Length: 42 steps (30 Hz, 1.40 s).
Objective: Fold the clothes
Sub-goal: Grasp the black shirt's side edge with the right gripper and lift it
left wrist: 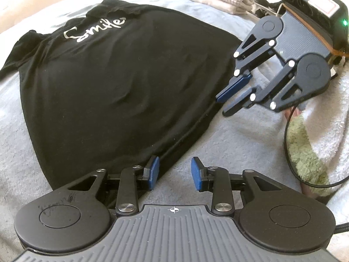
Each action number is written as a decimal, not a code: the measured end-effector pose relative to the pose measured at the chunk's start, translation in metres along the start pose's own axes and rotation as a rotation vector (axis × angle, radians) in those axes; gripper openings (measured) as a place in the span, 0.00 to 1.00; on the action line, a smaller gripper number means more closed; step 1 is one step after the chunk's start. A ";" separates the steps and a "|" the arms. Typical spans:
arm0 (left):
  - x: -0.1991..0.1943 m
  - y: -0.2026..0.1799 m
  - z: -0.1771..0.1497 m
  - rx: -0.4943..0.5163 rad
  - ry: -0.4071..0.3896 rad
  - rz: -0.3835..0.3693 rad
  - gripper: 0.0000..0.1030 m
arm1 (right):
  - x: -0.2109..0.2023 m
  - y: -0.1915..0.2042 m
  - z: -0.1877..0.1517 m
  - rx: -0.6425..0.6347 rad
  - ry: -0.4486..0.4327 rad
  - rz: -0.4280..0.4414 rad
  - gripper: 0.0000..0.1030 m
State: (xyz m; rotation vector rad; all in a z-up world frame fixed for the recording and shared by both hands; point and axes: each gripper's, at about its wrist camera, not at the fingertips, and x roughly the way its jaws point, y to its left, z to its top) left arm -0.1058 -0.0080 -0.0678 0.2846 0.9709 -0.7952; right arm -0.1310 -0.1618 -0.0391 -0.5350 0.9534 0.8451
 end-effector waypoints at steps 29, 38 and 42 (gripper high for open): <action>-0.005 0.004 0.008 -0.011 -0.070 0.025 0.29 | -0.006 -0.041 0.014 0.183 -0.109 0.082 0.00; -0.005 0.019 0.012 -0.122 -0.063 0.051 0.27 | 0.009 -0.064 0.016 0.267 -0.122 0.075 0.00; 0.001 0.025 0.013 -0.158 -0.043 0.086 0.22 | 0.020 -0.069 0.012 0.319 -0.109 0.068 0.00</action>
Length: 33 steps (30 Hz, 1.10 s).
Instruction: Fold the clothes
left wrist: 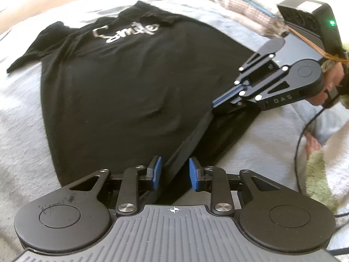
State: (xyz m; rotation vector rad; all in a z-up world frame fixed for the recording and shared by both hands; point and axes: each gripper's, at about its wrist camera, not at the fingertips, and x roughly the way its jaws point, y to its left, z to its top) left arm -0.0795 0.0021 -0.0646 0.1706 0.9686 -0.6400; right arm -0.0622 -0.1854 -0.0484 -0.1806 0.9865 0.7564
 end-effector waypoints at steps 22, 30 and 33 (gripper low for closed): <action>0.001 0.021 0.000 -0.161 0.005 -0.015 0.18 | -0.006 0.048 -0.018 -0.145 0.032 0.086 0.04; -0.001 0.042 0.003 -0.290 0.008 -0.070 0.18 | 0.016 0.079 -0.014 -0.443 0.030 0.045 0.04; 0.000 0.053 0.003 -0.345 0.022 -0.102 0.18 | 0.022 0.083 -0.009 -0.479 0.024 0.056 0.04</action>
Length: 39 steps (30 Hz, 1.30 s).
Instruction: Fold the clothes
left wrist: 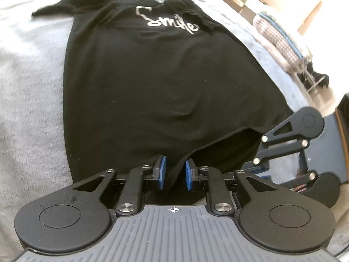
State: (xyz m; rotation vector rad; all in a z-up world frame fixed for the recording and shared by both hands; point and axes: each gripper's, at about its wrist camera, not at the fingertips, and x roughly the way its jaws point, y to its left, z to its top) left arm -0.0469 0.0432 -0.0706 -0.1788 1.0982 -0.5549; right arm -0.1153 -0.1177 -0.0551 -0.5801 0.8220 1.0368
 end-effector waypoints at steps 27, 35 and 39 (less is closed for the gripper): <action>0.011 0.034 0.017 -0.182 0.091 -0.127 0.18 | 0.020 0.006 0.018 -0.004 0.028 0.121 0.00; 0.013 0.037 0.022 -0.183 0.122 -0.138 0.18 | 0.004 0.013 0.034 -0.060 -0.054 0.098 0.02; 0.015 0.040 0.025 -0.201 0.139 -0.147 0.18 | 0.019 0.019 0.043 -0.101 -0.062 0.081 0.05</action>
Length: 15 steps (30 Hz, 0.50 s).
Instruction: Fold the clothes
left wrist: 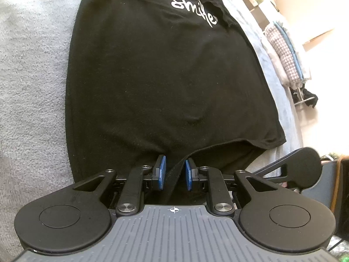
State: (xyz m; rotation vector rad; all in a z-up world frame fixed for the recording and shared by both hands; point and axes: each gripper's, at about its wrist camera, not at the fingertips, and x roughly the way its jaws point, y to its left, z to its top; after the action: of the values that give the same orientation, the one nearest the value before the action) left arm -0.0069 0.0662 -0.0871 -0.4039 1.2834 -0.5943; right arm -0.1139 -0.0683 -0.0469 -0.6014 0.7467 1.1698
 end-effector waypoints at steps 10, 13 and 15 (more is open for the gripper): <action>-0.001 0.004 -0.001 -0.029 -0.001 -0.015 0.18 | 0.020 0.004 0.005 -0.046 0.007 -0.014 0.30; -0.001 0.004 -0.001 -0.030 -0.004 -0.014 0.18 | 0.024 0.004 0.004 -0.047 0.014 -0.019 0.29; -0.001 0.004 -0.002 -0.031 -0.006 -0.013 0.18 | 0.025 0.003 0.005 -0.032 0.010 -0.018 0.27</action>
State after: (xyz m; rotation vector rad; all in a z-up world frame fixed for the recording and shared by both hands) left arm -0.0080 0.0699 -0.0891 -0.4397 1.2863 -0.5845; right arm -0.1104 -0.0492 -0.0640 -0.6406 0.7307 1.1645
